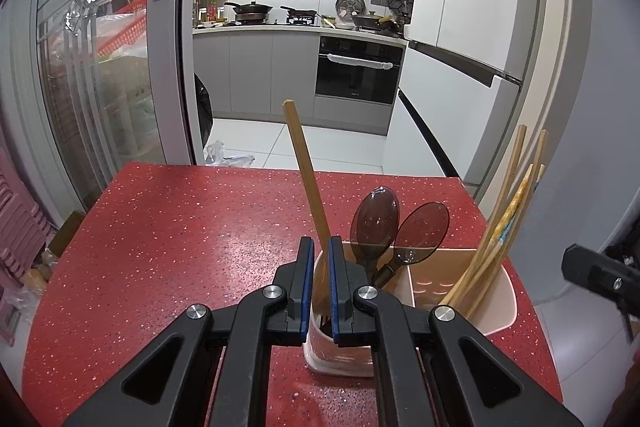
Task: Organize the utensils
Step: 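Open the right tool to drop its chopstick while the left tool releases its chopstick, then move both open tools back over the two remaining dark spoons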
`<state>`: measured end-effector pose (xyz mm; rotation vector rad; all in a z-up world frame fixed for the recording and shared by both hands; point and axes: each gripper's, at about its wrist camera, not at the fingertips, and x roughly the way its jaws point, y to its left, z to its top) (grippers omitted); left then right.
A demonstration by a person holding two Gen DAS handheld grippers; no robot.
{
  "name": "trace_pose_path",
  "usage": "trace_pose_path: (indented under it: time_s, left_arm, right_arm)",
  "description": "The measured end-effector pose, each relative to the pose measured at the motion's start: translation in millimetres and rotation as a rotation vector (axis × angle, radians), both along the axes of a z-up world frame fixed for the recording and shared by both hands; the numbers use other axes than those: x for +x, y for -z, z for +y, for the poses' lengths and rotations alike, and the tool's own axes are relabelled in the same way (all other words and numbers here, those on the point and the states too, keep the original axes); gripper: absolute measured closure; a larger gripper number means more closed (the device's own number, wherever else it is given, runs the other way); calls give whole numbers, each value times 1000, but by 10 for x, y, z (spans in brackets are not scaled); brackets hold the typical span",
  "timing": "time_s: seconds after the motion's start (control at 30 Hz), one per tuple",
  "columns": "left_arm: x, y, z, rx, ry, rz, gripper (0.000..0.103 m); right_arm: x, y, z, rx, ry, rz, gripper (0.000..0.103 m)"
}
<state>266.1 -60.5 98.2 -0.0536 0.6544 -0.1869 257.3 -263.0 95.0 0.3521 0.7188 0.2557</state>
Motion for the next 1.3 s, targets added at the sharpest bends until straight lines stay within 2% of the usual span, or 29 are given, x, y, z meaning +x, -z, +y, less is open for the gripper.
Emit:
trace_pose_path:
  time_s: [0.3, 0.47, 0.57, 0.6, 0.63, 0.7, 0.97, 1.0, 1.03, 1.17, 1.3]
  left_arm:
    - [-100, -18, 33, -11, 5, 1, 71]
    - [-180, -11, 106, -24, -10, 5, 71]
    - [-240, -22, 159, -34, -23, -2, 71]
    - [-262, -25, 173, -34, -27, -5, 37]
    - [-282, -31, 184, -30, -35, -3, 0]
    - [-302, -5, 186, -6, -56, -46, 0]
    - [-230, 221, 192, 42, -69, -57, 0]
    - [-234, 241, 202, 43, -72, -55, 0]
    - [-245, 285, 218, 46, -72, -52, 0]
    - [-302, 410, 238, 72, -67, -49, 0]
    - [-411, 629, 386, 86, -74, -5, 0]
  right_arm:
    - [-65, 38, -94, -4, 32, 17, 60]
    - [-113, 35, -105, -20, 54, 10, 49]
    - [-155, 41, -125, -21, 61, 6, 34]
    - [-167, 44, -125, -20, 62, 7, 25]
    - [-177, 45, -121, -20, 62, 6, 21]
    - [-208, 47, -115, -22, 64, 2, 20]
    - [-278, 39, -106, -26, 72, 1, 15]
    - [-289, 39, -95, -30, 73, -1, 5]
    - [-305, 40, -86, -29, 70, -3, 0]
    - [-379, 36, -10, -30, 49, -1, 0]
    - [-439, 137, 201, -66, -18, 80, 0]
